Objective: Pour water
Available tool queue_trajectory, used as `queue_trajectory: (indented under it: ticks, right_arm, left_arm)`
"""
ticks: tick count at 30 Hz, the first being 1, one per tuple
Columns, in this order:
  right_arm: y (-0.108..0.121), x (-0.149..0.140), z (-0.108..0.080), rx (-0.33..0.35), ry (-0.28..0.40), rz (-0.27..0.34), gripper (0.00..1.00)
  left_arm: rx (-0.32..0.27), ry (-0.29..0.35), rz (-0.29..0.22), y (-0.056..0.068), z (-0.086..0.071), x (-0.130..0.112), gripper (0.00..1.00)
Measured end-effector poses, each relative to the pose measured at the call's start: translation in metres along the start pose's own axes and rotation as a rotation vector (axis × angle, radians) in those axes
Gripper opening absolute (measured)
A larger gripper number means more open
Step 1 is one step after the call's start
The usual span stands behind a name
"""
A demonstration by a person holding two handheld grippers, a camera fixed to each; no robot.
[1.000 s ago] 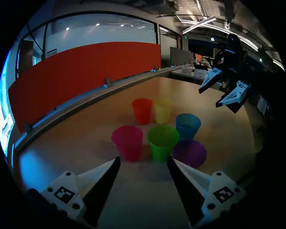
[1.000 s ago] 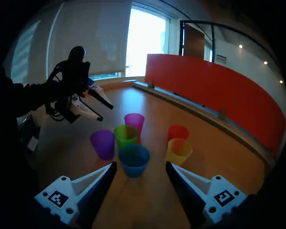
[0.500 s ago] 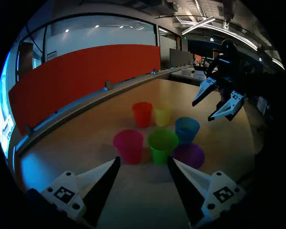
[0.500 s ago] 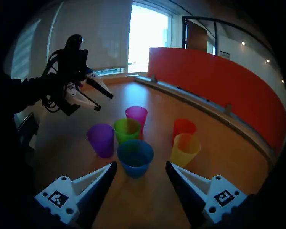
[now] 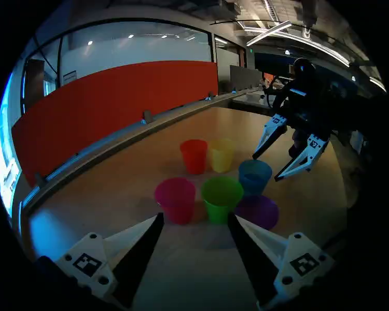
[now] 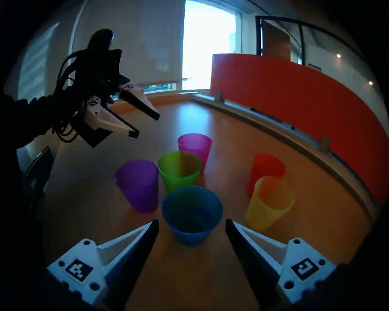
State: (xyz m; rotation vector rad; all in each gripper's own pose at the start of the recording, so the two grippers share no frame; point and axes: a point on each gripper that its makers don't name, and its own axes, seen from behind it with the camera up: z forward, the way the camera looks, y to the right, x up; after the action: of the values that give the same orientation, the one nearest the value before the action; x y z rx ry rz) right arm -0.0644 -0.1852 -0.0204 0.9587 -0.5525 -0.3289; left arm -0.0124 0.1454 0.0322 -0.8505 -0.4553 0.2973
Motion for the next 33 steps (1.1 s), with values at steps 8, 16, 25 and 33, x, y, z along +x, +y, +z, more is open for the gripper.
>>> queue_trajectory:
  ticks: [8,16,25,33]
  right_arm:
    - [0.000,0.002,0.020,0.008,-0.001,-0.001,1.00]
    - [0.000,0.000,0.034,0.015,-0.014,-0.008,1.00]
    - [0.000,-0.004,0.038,0.024,-0.018,-0.016,0.97]
    - [0.003,-0.005,0.038,0.016,-0.010,-0.025,0.90]
  left_arm:
    - [0.000,0.000,0.004,0.000,0.001,0.000,0.91]
    - [0.004,0.003,0.003,-0.001,0.000,0.002,0.91]
    - [0.005,0.000,0.000,-0.001,0.000,-0.002,0.91]
    - [0.004,-0.002,0.001,-0.001,0.001,-0.002,0.91]
